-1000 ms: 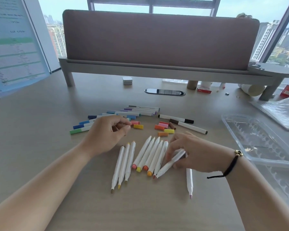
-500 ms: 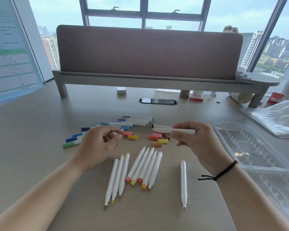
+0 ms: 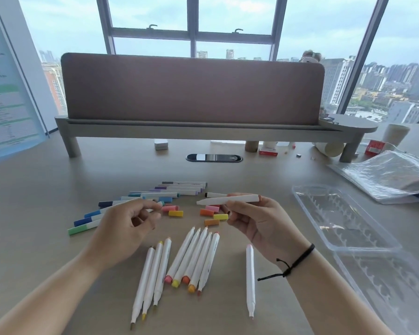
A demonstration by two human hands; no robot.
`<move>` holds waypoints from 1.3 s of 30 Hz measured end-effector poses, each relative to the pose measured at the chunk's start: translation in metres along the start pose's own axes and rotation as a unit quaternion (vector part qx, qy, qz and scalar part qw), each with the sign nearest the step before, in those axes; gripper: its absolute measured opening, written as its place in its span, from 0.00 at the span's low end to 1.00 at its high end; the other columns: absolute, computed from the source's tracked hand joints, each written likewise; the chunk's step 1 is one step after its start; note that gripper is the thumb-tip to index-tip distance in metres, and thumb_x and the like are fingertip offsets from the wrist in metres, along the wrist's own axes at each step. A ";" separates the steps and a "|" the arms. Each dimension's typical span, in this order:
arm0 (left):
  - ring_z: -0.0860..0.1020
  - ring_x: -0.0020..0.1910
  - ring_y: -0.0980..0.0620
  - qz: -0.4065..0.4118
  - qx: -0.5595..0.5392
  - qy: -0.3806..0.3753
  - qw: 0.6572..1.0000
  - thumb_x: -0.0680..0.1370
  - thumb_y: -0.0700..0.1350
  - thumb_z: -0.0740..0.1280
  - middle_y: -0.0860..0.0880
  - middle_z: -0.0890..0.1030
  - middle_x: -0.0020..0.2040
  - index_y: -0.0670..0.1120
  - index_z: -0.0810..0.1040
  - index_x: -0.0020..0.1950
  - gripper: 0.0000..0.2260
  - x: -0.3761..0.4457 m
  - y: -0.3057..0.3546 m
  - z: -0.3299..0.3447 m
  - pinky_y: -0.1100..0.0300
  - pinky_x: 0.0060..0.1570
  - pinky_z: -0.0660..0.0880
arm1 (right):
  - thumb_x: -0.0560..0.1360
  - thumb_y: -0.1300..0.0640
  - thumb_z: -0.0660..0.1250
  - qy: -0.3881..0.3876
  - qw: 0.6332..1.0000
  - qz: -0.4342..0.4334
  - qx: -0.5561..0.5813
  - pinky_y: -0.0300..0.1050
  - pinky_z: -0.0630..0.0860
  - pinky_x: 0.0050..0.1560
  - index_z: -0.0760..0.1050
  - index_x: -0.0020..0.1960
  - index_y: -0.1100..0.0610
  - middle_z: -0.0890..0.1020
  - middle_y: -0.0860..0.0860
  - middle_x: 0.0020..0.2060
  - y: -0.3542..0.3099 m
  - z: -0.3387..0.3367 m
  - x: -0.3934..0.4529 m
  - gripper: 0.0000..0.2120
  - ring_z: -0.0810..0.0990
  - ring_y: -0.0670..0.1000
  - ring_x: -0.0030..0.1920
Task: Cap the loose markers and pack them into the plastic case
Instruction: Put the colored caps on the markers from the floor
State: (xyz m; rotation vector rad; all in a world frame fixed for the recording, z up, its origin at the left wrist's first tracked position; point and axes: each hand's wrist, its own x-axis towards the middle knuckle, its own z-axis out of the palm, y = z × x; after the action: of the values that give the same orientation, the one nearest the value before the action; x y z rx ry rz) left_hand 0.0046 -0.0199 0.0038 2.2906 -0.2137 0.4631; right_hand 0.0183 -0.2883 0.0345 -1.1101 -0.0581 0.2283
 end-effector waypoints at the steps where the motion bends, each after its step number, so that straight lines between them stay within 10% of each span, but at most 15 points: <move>1: 0.81 0.42 0.59 0.000 0.004 0.000 1.000 0.77 0.46 0.70 0.63 0.82 0.41 0.64 0.77 0.51 0.12 0.000 0.000 0.000 0.71 0.42 0.75 | 0.62 0.66 0.74 0.002 1.000 0.003 0.006 0.43 0.83 0.39 0.84 0.40 0.63 0.81 0.61 0.36 -0.001 0.000 0.000 0.06 0.79 0.51 0.30; 13: 0.75 0.30 0.54 -0.078 -0.091 0.128 0.985 0.82 0.43 0.63 0.55 0.83 0.37 0.50 0.83 0.49 0.10 0.014 -0.013 -0.015 0.57 0.37 0.73 | 0.71 0.65 0.72 0.076 0.997 -0.007 -0.003 0.41 0.80 0.31 0.79 0.43 0.64 0.79 0.55 0.30 0.002 -0.008 0.008 0.03 0.77 0.50 0.26; 19: 0.77 0.35 0.61 -0.077 -0.029 0.146 0.986 0.80 0.46 0.66 0.56 0.82 0.36 0.51 0.82 0.43 0.08 0.015 -0.017 -0.015 0.66 0.38 0.71 | 0.72 0.62 0.72 0.121 0.992 -0.020 0.025 0.41 0.80 0.31 0.78 0.45 0.62 0.80 0.55 0.31 0.004 -0.011 0.014 0.04 0.78 0.50 0.28; 22: 0.75 0.36 0.61 -0.034 0.058 0.097 0.993 0.79 0.45 0.69 0.58 0.81 0.41 0.51 0.82 0.49 0.03 0.015 -0.014 -0.007 0.73 0.36 0.67 | 0.73 0.64 0.72 0.120 0.993 -0.017 0.011 0.41 0.81 0.33 0.79 0.42 0.63 0.80 0.55 0.32 0.006 -0.009 0.014 0.03 0.79 0.50 0.29; 30: 0.77 0.58 0.51 0.025 0.275 -0.139 0.951 0.82 0.45 0.63 0.54 0.80 0.62 0.55 0.81 0.61 0.12 0.070 0.003 0.018 0.54 0.57 0.76 | 0.73 0.65 0.72 0.113 0.994 -0.007 0.003 0.42 0.81 0.32 0.79 0.42 0.63 0.80 0.56 0.32 0.008 -0.006 0.013 0.03 0.79 0.50 0.29; 39: 0.78 0.52 0.52 0.046 0.338 -0.236 0.910 0.79 0.38 0.61 0.52 0.82 0.55 0.52 0.79 0.63 0.17 0.085 0.012 0.031 0.59 0.45 0.72 | 0.73 0.65 0.72 0.101 0.995 0.003 0.018 0.43 0.80 0.34 0.79 0.43 0.63 0.80 0.56 0.32 0.002 -0.006 0.010 0.03 0.78 0.51 0.30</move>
State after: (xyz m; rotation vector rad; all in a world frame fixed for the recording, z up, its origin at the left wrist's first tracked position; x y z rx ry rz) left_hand 0.0870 -0.0511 0.0252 3.0671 -0.4576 -0.0018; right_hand 0.0284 -0.2905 0.0293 -1.0922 0.1297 0.1213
